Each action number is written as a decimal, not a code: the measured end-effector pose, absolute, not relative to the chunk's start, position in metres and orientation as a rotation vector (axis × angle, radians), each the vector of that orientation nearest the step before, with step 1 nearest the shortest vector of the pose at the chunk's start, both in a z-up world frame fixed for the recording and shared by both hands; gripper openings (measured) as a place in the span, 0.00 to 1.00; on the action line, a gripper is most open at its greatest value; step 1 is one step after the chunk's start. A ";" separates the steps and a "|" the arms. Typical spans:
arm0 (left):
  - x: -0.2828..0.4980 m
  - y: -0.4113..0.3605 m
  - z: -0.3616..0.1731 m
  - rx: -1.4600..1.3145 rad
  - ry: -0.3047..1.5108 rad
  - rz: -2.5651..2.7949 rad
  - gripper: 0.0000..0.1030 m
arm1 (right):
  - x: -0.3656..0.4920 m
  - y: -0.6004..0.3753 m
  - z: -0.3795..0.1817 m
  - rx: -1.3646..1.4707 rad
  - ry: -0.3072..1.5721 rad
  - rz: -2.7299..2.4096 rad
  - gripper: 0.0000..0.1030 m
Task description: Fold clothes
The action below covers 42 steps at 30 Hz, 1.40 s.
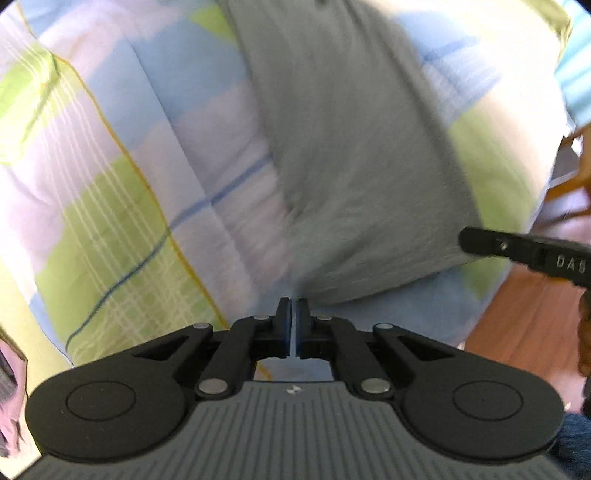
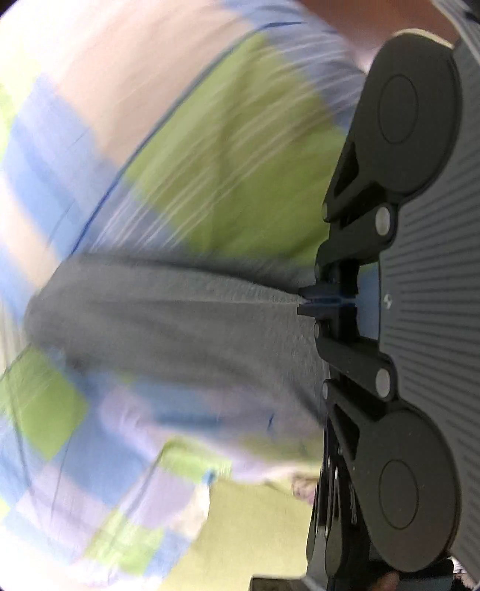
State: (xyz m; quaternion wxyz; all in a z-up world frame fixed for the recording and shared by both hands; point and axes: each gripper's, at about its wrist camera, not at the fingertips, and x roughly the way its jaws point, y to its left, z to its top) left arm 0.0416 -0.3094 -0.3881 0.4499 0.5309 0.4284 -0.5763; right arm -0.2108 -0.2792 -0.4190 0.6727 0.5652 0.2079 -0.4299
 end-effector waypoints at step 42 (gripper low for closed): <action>-0.046 -0.323 -0.394 1.260 0.479 -1.987 0.00 | -0.217 -0.308 -0.401 1.441 0.305 -0.826 0.10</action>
